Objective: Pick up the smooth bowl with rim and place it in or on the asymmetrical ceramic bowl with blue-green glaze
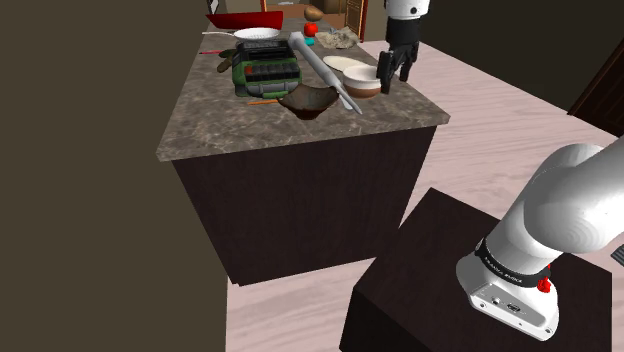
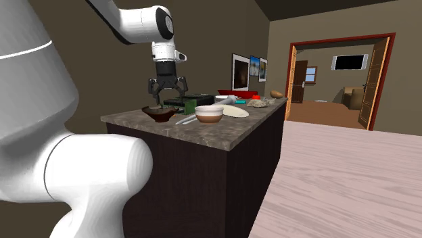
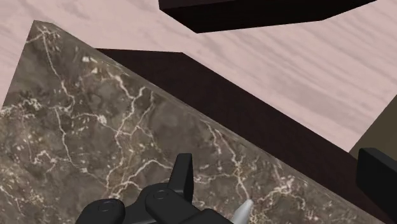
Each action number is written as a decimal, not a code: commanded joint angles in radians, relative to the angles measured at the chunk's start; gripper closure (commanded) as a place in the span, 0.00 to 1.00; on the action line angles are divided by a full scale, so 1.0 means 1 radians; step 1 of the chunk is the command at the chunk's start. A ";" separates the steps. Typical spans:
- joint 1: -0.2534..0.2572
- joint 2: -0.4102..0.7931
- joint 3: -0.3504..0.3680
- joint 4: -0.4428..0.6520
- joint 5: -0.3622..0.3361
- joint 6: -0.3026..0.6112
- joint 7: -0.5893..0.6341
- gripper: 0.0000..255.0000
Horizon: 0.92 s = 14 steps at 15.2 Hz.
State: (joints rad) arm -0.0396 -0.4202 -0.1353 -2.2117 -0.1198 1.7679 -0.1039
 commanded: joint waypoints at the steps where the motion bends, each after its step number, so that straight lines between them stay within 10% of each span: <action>1: -0.002 0.070 -0.010 0.054 -0.009 0.026 -0.016 0.00; 14: -0.030 0.547 -0.059 0.494 -0.014 0.122 -0.118 0.00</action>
State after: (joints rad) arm -0.0659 0.0836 -0.1914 -1.7713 -0.1362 1.8957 -0.2110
